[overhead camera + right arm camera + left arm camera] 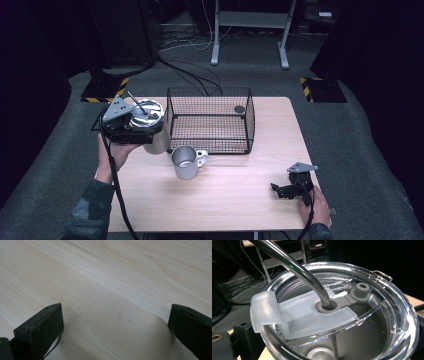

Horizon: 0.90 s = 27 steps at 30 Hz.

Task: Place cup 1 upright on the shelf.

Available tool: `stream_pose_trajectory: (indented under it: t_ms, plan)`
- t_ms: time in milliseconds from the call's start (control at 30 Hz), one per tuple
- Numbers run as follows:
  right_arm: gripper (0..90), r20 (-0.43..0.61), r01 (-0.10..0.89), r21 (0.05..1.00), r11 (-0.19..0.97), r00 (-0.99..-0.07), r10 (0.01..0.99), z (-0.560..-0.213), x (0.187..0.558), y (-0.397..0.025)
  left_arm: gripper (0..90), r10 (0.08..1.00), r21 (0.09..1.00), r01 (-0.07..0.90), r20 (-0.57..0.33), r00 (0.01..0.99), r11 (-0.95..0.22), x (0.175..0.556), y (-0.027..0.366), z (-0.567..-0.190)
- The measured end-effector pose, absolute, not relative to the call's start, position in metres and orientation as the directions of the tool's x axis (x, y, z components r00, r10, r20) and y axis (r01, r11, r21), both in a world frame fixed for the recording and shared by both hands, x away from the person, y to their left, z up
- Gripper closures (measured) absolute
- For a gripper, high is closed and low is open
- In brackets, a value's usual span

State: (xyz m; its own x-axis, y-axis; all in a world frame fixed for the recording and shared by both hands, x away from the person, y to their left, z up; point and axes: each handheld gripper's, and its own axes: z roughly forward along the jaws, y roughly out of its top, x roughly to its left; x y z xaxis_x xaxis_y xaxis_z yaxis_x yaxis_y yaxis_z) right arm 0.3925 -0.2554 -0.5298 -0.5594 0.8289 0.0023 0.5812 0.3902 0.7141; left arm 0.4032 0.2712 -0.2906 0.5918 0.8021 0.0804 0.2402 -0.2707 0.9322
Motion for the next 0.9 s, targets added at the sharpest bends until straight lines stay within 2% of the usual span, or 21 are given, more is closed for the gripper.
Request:
stream_pose_trajectory:
  t_ms: [400, 900]
  plan:
    - [0.0, 0.003, 0.582, 0.714, 0.390, -0.559, 0.829, -0.530, 0.393, -0.255, 4.0, 0.756, 0.926, 0.218, 0.100, 0.647, -0.309, 0.421, 0.243, -0.278]
    - [0.0, 0.003, 0.581, 0.714, 0.390, -0.559, 0.829, -0.530, 0.393, -0.255, 4.0, 0.742, 0.916, 0.222, 0.109, 0.662, -0.333, 0.452, 0.216, -0.278]
